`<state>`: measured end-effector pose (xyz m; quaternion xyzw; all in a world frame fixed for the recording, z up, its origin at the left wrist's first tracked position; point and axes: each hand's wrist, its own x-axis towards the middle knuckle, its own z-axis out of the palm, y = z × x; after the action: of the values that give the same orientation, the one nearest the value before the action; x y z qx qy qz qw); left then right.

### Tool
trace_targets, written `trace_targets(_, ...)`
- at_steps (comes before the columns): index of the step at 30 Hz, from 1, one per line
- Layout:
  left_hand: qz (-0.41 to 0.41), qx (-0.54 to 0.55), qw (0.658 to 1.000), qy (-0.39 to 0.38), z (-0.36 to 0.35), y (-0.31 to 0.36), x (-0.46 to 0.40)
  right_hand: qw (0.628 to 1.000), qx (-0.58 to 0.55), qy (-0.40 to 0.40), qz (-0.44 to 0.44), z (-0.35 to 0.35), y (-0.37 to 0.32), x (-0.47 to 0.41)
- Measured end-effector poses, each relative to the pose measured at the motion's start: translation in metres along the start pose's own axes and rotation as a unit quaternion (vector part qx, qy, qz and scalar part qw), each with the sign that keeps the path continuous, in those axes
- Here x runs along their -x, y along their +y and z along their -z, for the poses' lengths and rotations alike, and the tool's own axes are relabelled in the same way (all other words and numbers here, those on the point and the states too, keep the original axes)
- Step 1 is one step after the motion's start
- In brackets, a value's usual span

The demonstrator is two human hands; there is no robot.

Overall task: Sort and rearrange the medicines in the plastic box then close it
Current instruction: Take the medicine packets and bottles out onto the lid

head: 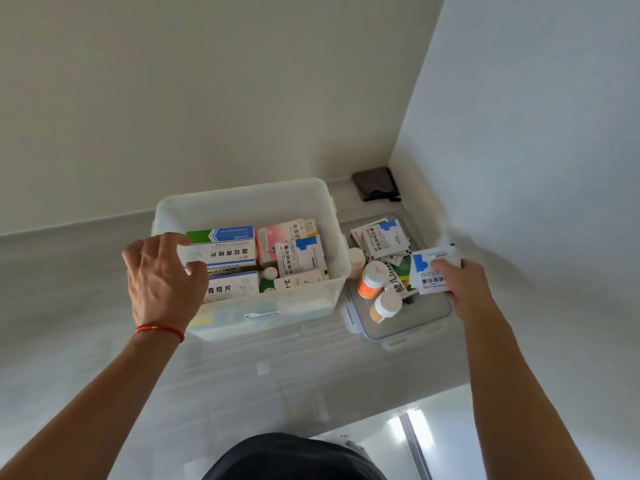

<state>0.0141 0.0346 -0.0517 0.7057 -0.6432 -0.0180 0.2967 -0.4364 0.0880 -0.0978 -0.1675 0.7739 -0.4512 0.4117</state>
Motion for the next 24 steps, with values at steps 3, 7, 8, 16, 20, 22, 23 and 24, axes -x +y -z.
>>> trace_targets(3, 0.005, -0.01, 1.0, -0.006, -0.001, -0.001, 0.0, 0.997, 0.065, -0.029, -0.026, -0.003, 0.024, -0.017)
trace_targets(7, 0.015, -0.012, 1.0, -0.009, -0.001, -0.001, 0.0, 0.982, 0.184, -0.042, 0.026, -0.017, 0.029, -0.025)
trace_targets(8, 0.016, -0.014, 1.0, -0.009, -0.001, -0.001, 0.0, 0.974, 0.221, -0.039, 0.043, -0.02, 0.028, -0.025)
trace_targets(16, 0.02, -0.031, 0.999, -0.008, 0.001, 0.003, 0.0, 0.887, 0.44, -0.06, 0.123, -0.033, 0.019, -0.038)
trace_targets(20, -0.018, -0.056, 0.998, -0.001, 0.004, 0.006, 0.002, 0.87, 0.454, 0.003, 0.193, -0.034, -0.009, -0.014)
trace_targets(22, -0.056, -0.075, 0.996, -0.005, 0.005, 0.012, 0.002, 0.898, 0.329, 0.035, 0.29, -0.038, -0.029, 0.007)
trace_targets(23, -0.069, -0.068, 0.995, -0.017, 0.003, 0.018, 0.003, 0.895, 0.266, 0.038, 0.356, -0.044, -0.042, 0.023)
trace_targets(24, -0.077, -0.046, 0.995, -0.034, 0.001, 0.028, 0.003, 0.882, 0.208, 0.025, 0.423, -0.053, -0.056, 0.04)
